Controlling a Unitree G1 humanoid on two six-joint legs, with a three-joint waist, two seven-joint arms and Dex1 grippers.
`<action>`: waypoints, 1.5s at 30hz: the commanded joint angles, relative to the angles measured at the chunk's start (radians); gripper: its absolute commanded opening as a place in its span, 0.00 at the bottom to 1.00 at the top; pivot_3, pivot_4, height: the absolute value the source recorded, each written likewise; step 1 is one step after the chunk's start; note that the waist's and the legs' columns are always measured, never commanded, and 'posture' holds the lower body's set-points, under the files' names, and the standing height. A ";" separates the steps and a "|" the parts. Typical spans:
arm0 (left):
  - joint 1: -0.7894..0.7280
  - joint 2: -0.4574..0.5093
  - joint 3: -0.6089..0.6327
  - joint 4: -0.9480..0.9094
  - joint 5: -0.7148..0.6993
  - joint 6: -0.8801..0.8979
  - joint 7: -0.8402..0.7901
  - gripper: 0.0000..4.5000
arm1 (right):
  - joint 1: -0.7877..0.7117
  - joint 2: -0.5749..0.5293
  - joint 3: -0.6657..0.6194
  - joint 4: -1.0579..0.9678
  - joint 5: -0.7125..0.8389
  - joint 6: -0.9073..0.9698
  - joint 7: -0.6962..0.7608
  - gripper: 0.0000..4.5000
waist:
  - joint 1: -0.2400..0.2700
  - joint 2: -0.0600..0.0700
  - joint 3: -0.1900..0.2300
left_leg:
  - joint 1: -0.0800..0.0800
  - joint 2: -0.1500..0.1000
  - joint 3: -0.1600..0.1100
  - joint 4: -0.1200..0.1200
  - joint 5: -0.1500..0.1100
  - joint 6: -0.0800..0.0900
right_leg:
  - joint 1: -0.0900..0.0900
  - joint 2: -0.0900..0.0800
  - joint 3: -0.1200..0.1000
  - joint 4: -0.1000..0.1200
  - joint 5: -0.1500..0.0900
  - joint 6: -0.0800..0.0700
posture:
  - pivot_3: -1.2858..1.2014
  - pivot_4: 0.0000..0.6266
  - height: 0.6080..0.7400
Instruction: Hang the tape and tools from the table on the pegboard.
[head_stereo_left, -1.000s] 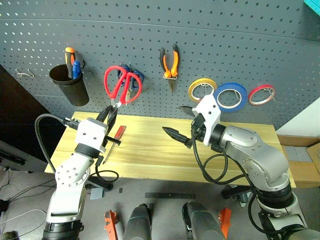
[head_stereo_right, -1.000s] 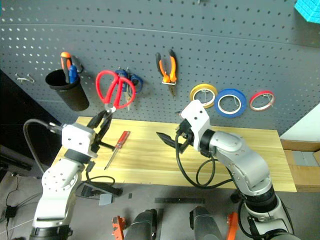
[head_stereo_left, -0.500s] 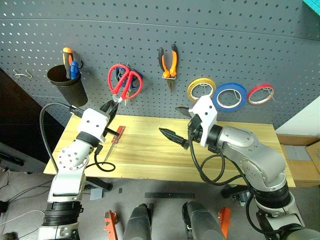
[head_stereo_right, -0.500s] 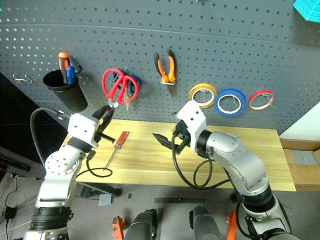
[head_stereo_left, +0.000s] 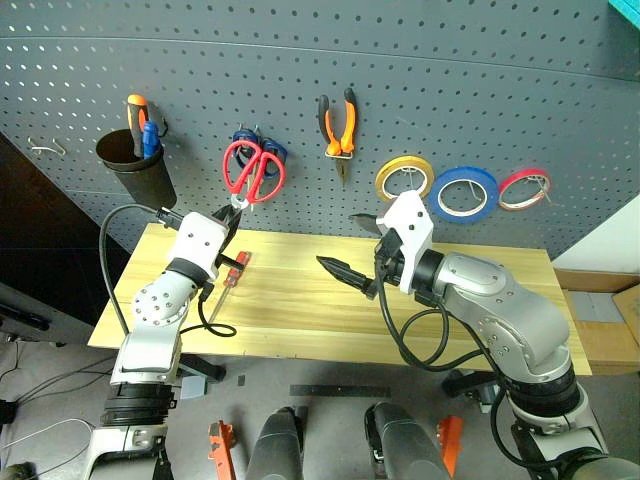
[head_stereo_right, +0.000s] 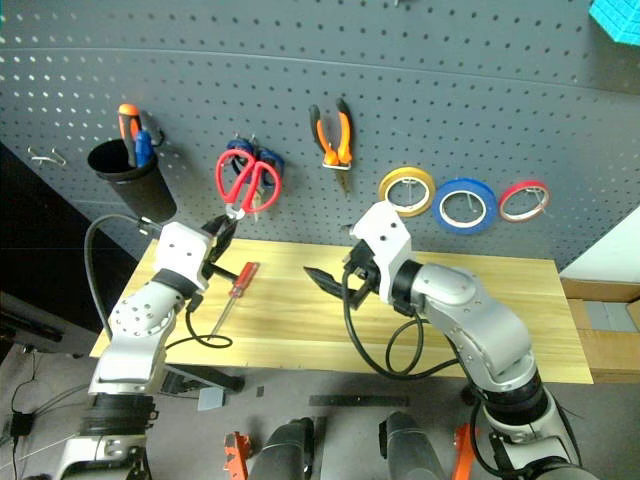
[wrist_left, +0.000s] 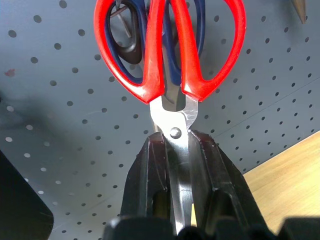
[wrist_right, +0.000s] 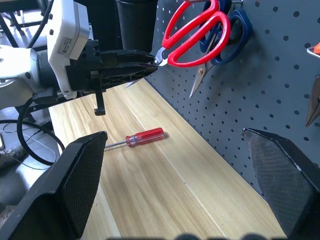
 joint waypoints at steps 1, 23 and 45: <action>0.012 -0.003 -0.002 -0.003 -0.006 -0.003 -0.007 0.21 | -0.011 0.005 0.000 -0.038 0.005 -0.014 -0.001 1.00 | 0.000 0.000 0.000 | 0.000 0.000 0.000 0.000 0.000 0.000 | 0.000 0.000 0.000 0.000 0.000 0.000 | 0.49 0.36 1.00; -0.127 0.056 0.076 0.388 -0.108 0.505 -0.056 0.97 | -0.050 0.201 0.049 0.101 -0.060 0.252 -0.224 1.00 | 0.000 0.002 0.003 | 0.000 0.000 -0.002 0.000 0.000 0.000 | 0.000 0.000 -0.003 0.000 0.000 0.000 | 0.49 0.41 1.00; -0.440 0.004 -0.031 0.959 -0.030 0.376 -0.053 0.50 | -0.088 0.235 0.120 0.096 -0.080 0.290 -0.225 1.00 | -0.022 0.004 0.015 | -0.001 0.000 -0.006 -0.004 0.000 0.000 | -0.001 -0.001 -0.008 -0.001 0.000 0.000 | 0.47 0.46 1.00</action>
